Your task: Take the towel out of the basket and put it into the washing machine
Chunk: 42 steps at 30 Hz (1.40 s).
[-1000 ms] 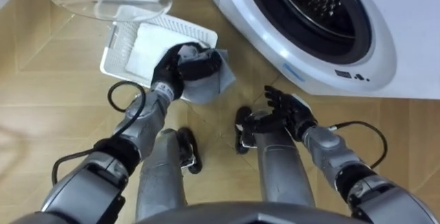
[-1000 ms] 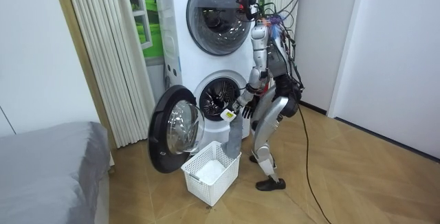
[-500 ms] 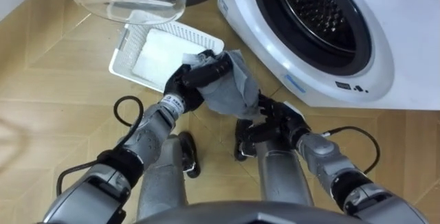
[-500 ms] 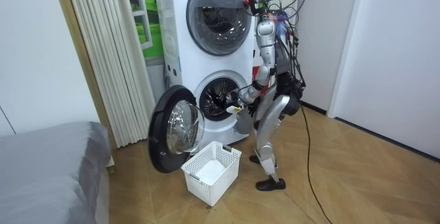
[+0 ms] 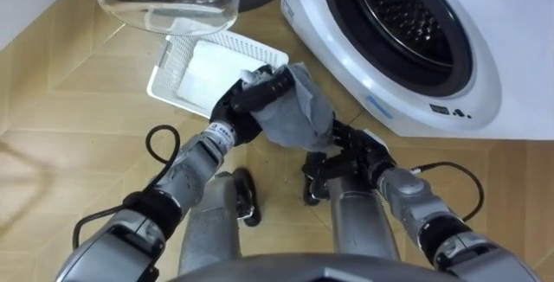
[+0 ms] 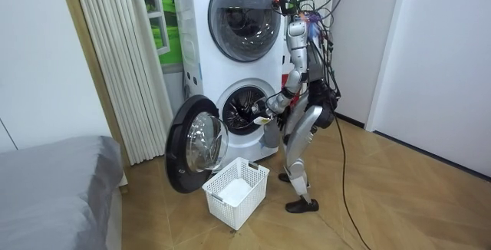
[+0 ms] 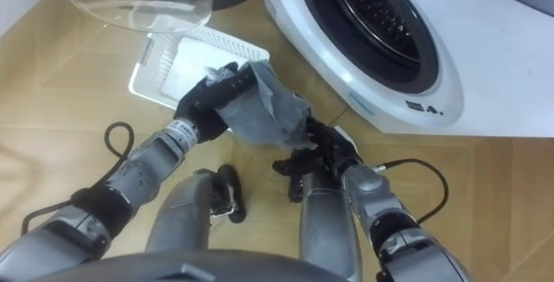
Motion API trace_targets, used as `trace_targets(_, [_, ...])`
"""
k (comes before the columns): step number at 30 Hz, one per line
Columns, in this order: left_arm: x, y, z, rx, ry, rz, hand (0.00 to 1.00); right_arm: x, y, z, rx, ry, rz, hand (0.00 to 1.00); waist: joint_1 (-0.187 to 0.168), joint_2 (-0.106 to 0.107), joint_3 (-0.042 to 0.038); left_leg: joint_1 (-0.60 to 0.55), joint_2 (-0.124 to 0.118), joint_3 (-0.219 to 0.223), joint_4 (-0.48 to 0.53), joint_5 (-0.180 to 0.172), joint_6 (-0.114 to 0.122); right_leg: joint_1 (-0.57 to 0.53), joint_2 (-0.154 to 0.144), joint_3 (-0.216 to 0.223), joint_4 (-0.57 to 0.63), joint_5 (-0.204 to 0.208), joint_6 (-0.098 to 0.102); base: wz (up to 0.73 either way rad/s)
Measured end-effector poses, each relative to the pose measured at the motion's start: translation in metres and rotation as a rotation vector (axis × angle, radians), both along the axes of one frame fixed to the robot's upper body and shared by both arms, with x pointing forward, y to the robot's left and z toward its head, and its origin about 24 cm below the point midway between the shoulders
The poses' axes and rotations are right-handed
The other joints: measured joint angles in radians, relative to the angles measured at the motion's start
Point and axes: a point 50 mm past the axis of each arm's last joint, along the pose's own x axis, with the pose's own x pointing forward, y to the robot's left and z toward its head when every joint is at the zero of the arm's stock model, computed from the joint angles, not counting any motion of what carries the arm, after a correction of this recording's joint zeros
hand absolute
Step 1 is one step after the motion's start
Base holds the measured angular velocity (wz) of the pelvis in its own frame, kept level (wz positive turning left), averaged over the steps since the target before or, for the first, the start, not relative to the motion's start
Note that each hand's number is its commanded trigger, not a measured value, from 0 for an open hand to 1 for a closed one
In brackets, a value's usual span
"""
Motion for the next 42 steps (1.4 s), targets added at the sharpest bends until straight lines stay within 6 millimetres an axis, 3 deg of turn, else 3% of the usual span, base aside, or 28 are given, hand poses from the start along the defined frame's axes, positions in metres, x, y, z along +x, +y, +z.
trace_targets(7, [-0.003, -0.001, -0.002, 0.025, 0.0, -0.058, 1.0, 0.001, -0.001, 0.002, -0.01, 0.001, 0.006, 0.0, 0.005, 0.003, 0.0012, 0.002, 0.001, -0.001, -0.011, 0.004, -0.006, -0.001, 0.003, 0.0, -0.007, 0.003, -0.002, -0.01])
trace_targets(17, [-0.012, 0.026, -0.009, 0.222, -0.034, -0.157, 1.0, -0.002, -0.011, 0.002, -0.047, -0.001, 0.016, 0.0, 0.031, 0.018, 0.0007, 0.009, -0.002, 0.003, -0.019, 0.004, -0.006, -0.002, 0.001, 0.003, -0.005, 0.003, -0.003, 0.0])
trace_targets(24, [-0.017, 0.037, -0.013, 0.329, -0.049, -0.209, 1.0, -0.002, -0.013, 0.003, -0.05, -0.009, 0.016, 0.0, 0.03, 0.034, 0.0015, 0.007, -0.002, 0.005, -0.016, 0.004, -0.006, -0.003, -0.003, 0.007, 0.0, 0.003, -0.003, 0.0])
trace_targets(42, [-0.007, 0.026, 0.004, 0.286, -0.137, -0.201, 1.0, 0.001, -0.018, 0.007, -0.055, -0.034, 0.029, 0.0, 0.028, 0.034, 0.0029, -0.006, -0.004, 0.006, -0.014, 0.006, -0.006, -0.021, -0.015, 0.005, 0.013, -0.004, -0.005, 0.01])
